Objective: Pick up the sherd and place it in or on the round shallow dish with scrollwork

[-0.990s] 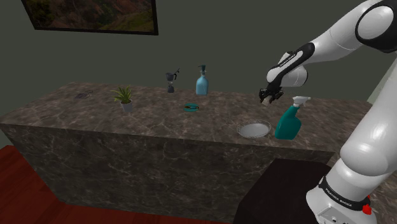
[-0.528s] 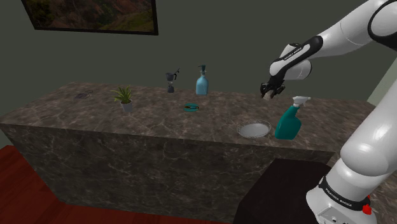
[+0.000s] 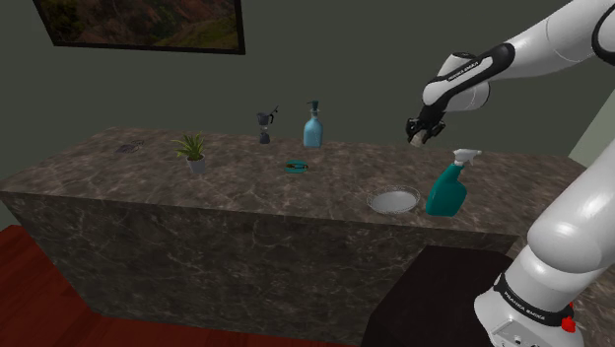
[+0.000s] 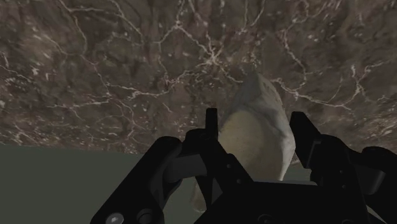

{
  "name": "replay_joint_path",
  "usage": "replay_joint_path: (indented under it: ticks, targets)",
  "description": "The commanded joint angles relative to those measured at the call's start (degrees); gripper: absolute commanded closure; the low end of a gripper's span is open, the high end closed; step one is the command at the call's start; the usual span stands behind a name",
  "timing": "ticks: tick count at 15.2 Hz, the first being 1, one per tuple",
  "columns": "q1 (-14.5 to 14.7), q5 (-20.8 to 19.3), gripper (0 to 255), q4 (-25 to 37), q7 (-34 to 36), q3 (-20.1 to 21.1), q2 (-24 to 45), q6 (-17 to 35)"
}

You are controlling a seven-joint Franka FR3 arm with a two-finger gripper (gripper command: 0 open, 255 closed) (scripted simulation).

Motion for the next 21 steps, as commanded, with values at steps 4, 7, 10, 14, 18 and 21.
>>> replay_joint_path:
  ticks: [4,7,10,14,18,21]
  targets:
    - [0.15,-2.05,255,-0.39,2.22,0.71,-3.36,-2.86]
    - [0.51,-5.56,255,-5.97,7.58,3.12,-8.62,-2.6]
    - [0.61,-8.07,255,-11.04,12.6,6.09,-13.68,-2.85]
    - [1.03,-9.81,255,-17.04,18.74,10.45,-20.18,-3.89]
    - [2.29,-9.89,255,-22.13,24.45,15.03,-26.41,-5.67]
    - [3.91,-9.0,255,-25.28,28.61,18.6,-30.82,-7.43]
